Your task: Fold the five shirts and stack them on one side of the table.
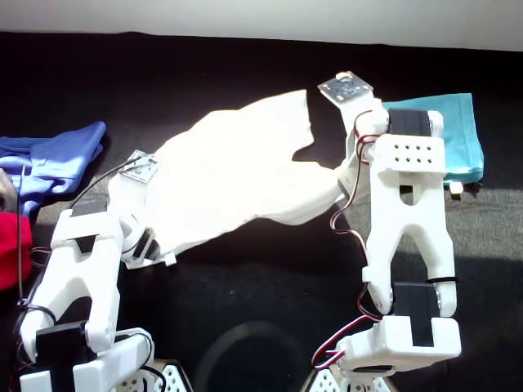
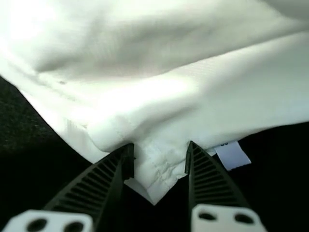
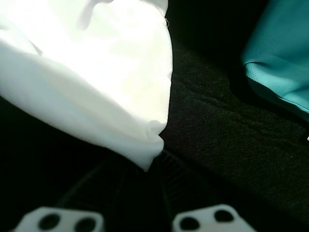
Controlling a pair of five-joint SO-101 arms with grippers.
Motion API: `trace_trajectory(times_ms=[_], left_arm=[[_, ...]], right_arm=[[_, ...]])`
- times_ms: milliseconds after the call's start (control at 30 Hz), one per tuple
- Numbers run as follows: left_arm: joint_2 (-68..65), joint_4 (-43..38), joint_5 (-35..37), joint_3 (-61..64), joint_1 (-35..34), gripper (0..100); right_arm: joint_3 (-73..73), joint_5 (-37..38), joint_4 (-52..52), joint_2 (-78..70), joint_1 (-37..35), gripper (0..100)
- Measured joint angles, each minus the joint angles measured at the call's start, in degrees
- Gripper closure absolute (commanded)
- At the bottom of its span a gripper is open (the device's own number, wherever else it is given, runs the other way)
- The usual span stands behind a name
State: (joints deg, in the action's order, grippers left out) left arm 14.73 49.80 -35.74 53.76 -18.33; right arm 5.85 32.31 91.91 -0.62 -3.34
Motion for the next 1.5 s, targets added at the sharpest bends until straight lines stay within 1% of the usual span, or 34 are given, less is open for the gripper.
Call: trace_trajectory(times_ms=[200, 367, 533, 867, 900, 1000, 1033, 1100, 1200, 1333, 1500], left_arm=[[-0.1, 13.1, -0.1, -6.6, -0.1, 82], [-0.2, 15.6, -0.4, -8.1, -0.1, 82], [-0.2, 15.1, -0.4, -8.1, -0.1, 82], [-0.2, 7.2, -0.4, -2.8, 0.4, 83], [-0.2, 7.0, -0.4, -2.8, 0.4, 85], [-0.2, 6.9, -0.4, -3.2, 0.4, 100], [-0.2, 7.2, -0.4, -3.8, 0.4, 98], [-0.2, 9.5, -0.4, -6.5, 0.4, 99], [-0.2, 15.7, 0.0, -12.1, 0.4, 99], [-0.2, 24.0, 3.3, -22.0, 0.4, 99], [-0.2, 35.1, 7.0, -38.5, 0.4, 99]], right_arm=[[0.0, 0.0, 0.0, 0.0, 0.0, 99.3], [0.0, 0.0, 0.0, 0.0, 0.0, 99.3], [0.0, 0.0, 0.0, 0.0, 0.0, 99.3], [0.0, 0.0, 0.0, 0.0, 0.0, 99.3], [0.0, 0.0, 0.0, 0.0, 0.0, 99.3], [0.0, 0.0, 0.0, 0.0, 0.0, 99.3], [0.0, 0.0, 0.0, 0.0, 0.0, 99.3], [0.0, 0.0, 0.0, 0.0, 0.0, 99.3], [0.0, 0.0, 0.0, 0.0, 0.0, 99.3], [0.0, -0.5, -1.3, 0.0, 0.0, 99.3], [5.4, -8.9, -6.5, 2.2, 0.4, 99.3]])
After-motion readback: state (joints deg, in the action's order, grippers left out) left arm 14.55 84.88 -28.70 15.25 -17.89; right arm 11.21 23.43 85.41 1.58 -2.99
